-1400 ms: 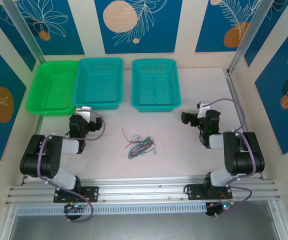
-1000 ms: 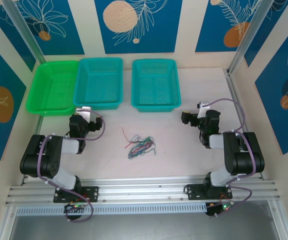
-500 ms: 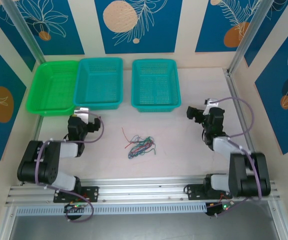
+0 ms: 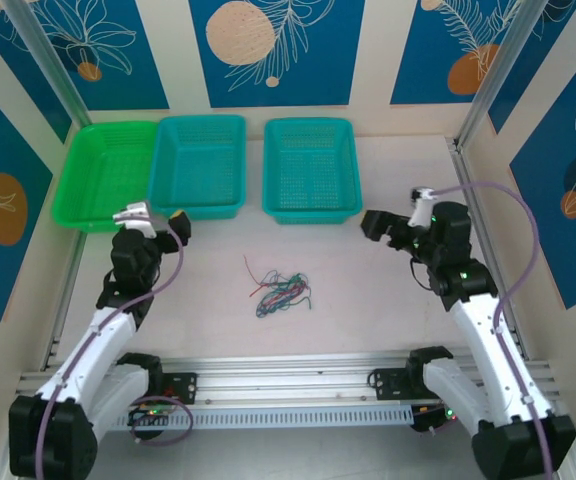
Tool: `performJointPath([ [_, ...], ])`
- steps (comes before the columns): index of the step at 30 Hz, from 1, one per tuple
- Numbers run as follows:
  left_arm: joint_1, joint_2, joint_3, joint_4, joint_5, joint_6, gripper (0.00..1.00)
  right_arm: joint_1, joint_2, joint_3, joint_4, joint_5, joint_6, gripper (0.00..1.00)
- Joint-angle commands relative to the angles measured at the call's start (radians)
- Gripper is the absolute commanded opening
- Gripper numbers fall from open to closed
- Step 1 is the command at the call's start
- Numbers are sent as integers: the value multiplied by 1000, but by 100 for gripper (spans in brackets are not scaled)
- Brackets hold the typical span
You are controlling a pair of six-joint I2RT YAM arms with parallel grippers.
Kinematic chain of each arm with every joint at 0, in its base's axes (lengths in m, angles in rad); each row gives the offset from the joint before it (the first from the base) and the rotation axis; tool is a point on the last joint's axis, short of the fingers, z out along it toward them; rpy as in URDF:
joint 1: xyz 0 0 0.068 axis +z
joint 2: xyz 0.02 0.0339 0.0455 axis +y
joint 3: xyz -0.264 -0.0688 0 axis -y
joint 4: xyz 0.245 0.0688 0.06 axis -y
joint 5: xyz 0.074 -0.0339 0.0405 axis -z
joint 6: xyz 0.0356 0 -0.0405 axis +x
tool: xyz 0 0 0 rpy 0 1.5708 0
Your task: Untangle the cables
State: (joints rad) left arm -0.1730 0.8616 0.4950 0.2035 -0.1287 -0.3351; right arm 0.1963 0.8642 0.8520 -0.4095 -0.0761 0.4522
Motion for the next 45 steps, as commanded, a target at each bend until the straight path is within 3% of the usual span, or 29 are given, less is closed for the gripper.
performJointPath([
  [1,-120,33,99,-287,144,-170,93,150,112,95,-248,-125,-59,99],
  [3,-223,94,157,-338,202,-202,91,254,191,143,-262,-124,-74,99],
  [6,-307,195,211,-382,313,-318,85,366,294,167,-223,-129,-87,99],
  [11,-349,325,202,-438,374,-460,73,455,407,164,-152,-129,-60,99],
  [19,-358,493,152,-198,422,-508,69,525,511,144,-60,-106,-26,99],
  [22,-359,581,170,-141,421,-528,61,544,547,139,-35,-44,-21,99],
  [26,-360,641,149,-78,380,-554,45,551,604,135,12,28,-38,99],
  [30,-360,644,138,-60,369,-558,2,577,691,167,26,110,-81,99],
  [35,-360,578,144,-103,361,-517,0,665,846,241,37,244,-181,99],
  [36,-360,564,147,-115,360,-511,0,675,875,256,35,263,-184,98],
  [43,-352,395,219,-322,266,-416,0,655,964,265,7,334,-116,47],
  [45,-336,329,247,-410,207,-378,0,635,958,241,-17,352,-81,43],
])
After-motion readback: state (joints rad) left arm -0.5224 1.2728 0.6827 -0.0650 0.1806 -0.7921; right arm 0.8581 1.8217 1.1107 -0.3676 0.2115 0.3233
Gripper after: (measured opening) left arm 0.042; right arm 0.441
